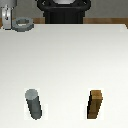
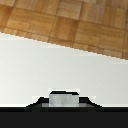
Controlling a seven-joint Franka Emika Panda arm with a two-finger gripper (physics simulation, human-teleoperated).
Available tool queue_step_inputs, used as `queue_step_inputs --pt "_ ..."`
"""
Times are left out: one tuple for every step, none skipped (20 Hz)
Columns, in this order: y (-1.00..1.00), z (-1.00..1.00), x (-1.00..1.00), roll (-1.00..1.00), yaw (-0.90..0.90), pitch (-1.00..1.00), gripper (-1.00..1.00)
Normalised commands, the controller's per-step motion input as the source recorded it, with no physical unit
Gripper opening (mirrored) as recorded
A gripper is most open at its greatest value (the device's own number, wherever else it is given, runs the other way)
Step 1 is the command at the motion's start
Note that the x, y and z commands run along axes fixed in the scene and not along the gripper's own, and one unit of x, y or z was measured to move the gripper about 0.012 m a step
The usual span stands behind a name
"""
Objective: Put the loop with the handle onto the peg.
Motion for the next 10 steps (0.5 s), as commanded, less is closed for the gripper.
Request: queue_step_inputs --pt "0.0 0.0 0.0 0.0 -1.0 0.0 -1.0" --pt "0.0 0.0 0.0 0.0 -0.9 0.0 -1.0" --pt "0.0 0.0 0.0 0.0 -1.0 0.0 -1.0" --pt "0.0 0.0 0.0 0.0 -1.0 0.0 -1.0" --pt "0.0 0.0 0.0 0.0 -1.0 0.0 -1.0" --pt "0.0 0.0 0.0 0.0 -1.0 0.0 -1.0" --pt "0.0 0.0 0.0 0.0 -1.0 0.0 -1.0" --pt "0.0 0.0 0.0 0.0 -1.0 0.0 -1.0" --pt "0.0 0.0 0.0 0.0 -1.0 0.0 -1.0" --pt "0.0 0.0 0.0 0.0 -1.0 0.0 -1.0"
